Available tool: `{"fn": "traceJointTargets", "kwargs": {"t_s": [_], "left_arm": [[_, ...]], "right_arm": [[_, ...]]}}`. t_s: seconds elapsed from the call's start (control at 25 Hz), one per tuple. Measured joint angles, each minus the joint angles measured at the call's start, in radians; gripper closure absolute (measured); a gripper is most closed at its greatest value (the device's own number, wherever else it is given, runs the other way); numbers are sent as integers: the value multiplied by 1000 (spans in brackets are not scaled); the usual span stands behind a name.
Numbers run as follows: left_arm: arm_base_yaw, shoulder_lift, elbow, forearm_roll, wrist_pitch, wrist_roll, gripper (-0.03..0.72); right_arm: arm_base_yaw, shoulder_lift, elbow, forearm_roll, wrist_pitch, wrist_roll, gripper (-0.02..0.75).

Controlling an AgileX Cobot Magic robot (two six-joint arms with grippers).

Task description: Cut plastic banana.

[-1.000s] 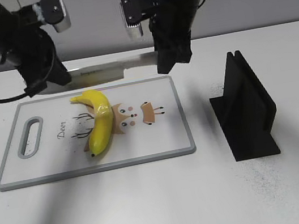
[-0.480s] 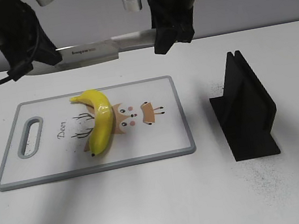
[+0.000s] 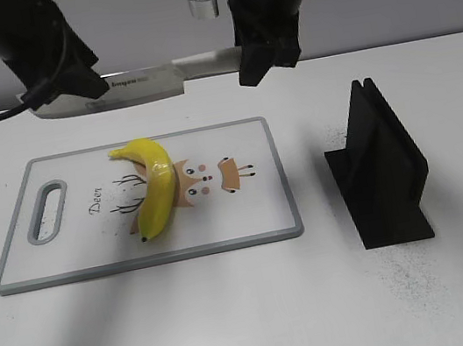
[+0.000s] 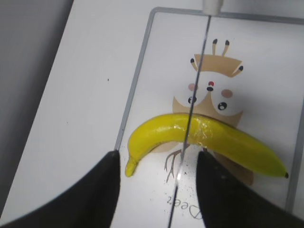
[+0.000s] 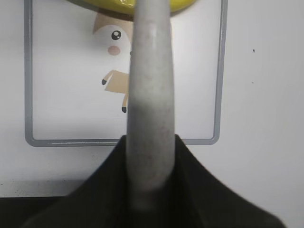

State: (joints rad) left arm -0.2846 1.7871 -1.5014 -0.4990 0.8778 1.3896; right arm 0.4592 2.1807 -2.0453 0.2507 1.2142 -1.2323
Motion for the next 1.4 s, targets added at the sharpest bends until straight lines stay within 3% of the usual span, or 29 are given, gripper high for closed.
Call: {"fn": "traceJointTargets", "kwargs": {"t_s": [0.08,0.16,0.32,0.48,0.8,1.04,1.2,1.4], "left_arm": [[0,0,0,-25,-13,-1,146],[0,-2,0,-49,-22,-1,114],[0,-26,0,-63,-40,-41,99],[3,-81,0,-40,-87,-189,98],[19,-186,0,284,-75,-756,99],[19,-225,-1,490,157,-1107,99],[19,-227,-1,576,317,-1211,99],[19,-256,19,574,337,-1235,99]], "right_arm": [[0,0,0,-13,0,0,577],[0,0,0,-20,0,0,577],[1,0,0,-28,1,54,577],[1,-1,0,-48,3,192,577],[1,-81,0,-172,6,566,577],[1,-158,0,-225,8,889,577],[1,-201,9,-251,11,1132,577],[1,-305,117,-251,11,1262,577]]}}
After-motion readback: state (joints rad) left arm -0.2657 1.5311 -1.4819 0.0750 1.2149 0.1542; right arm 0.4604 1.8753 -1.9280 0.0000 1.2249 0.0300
